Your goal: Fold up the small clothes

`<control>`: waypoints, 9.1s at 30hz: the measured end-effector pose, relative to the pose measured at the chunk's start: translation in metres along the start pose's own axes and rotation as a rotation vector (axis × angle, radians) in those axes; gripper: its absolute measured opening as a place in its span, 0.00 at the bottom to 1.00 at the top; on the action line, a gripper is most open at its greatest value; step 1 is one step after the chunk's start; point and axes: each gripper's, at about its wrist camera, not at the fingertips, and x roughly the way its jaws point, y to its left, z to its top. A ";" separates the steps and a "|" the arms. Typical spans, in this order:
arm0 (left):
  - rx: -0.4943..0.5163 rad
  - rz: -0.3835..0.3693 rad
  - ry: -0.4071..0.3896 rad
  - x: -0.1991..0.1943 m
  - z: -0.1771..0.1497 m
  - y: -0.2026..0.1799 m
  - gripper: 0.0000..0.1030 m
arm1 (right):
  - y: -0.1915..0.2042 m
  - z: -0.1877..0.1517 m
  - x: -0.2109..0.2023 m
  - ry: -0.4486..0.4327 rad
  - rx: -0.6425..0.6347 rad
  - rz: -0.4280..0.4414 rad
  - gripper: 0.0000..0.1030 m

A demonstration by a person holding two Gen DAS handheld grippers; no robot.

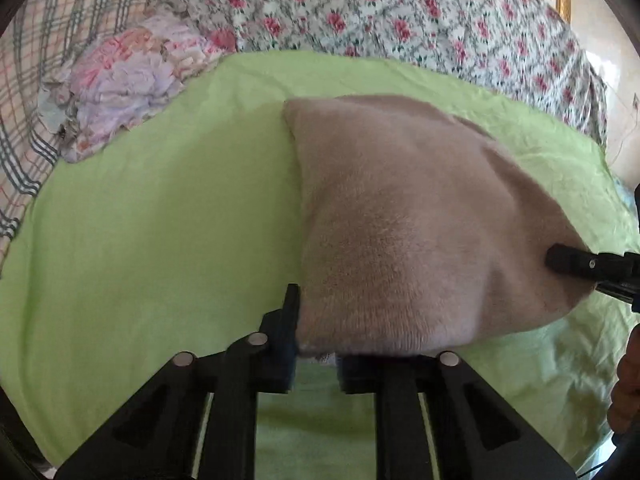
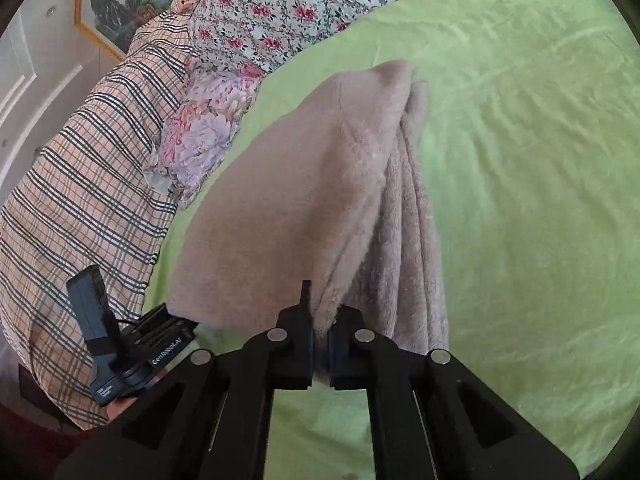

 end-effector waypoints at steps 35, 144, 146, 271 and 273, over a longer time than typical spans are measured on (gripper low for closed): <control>0.004 -0.385 0.148 -0.027 -0.004 0.055 0.09 | -0.021 0.014 -0.036 0.049 -0.041 -0.292 0.41; -0.043 -0.340 0.212 0.027 0.001 0.050 0.26 | -0.015 -0.010 0.015 0.144 -0.055 -0.321 0.03; -0.033 -0.321 0.208 0.024 0.000 0.047 0.26 | -0.015 -0.010 0.014 0.139 -0.056 -0.326 0.03; 0.105 -0.076 0.310 0.001 0.093 0.014 0.83 | 0.044 0.043 -0.030 0.055 -0.147 -0.282 0.79; 0.103 -0.060 0.283 0.000 0.085 0.015 0.83 | 0.044 0.034 -0.022 0.049 -0.191 -0.276 0.79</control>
